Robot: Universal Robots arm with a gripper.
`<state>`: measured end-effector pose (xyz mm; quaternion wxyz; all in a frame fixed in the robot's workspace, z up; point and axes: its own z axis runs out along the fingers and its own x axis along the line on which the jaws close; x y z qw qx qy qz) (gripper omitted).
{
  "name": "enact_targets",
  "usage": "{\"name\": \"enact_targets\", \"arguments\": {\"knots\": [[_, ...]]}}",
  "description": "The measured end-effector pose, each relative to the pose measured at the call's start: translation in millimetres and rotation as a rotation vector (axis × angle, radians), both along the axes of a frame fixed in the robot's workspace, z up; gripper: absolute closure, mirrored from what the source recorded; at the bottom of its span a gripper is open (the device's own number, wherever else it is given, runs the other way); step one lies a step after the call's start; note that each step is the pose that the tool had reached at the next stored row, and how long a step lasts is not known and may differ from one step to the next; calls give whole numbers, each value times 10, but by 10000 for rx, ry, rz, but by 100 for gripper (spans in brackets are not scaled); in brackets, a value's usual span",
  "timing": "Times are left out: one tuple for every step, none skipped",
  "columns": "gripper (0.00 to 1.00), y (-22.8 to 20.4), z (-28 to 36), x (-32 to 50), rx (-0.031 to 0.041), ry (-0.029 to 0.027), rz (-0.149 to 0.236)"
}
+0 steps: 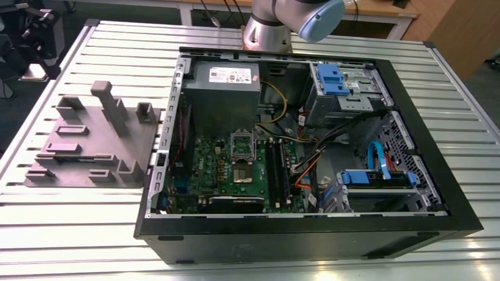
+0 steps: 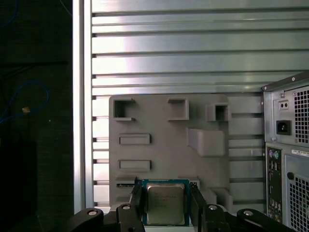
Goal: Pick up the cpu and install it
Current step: 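Pick up the cpu and move it towards the insertion slot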
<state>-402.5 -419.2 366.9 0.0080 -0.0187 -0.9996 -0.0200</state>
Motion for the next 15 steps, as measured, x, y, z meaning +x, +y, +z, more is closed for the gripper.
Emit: {"name": "enact_targets", "arguments": {"knots": [[53, 0, 0, 2, 0, 0, 0], [53, 0, 0, 4, 0, -1, 0], [53, 0, 0, 6, 0, 0, 0], [53, 0, 0, 9, 0, 0, 0], [53, 0, 0, 11, 0, 0, 0], [53, 0, 0, 14, 0, -1, 0], [53, 0, -1, 17, 1, -2, 0], [53, 0, 0, 19, 0, 0, 0], [53, 0, 0, 22, 0, -1, 0], [53, 0, 0, 24, 0, -1, 0], [53, 0, 0, 27, 0, -1, 0], [53, 0, 0, 29, 0, 0, 0], [53, 0, 0, 31, 0, 0, 0], [53, 0, 0, 34, 0, 0, 0], [53, 0, 0, 36, 0, -1, 0]]}}
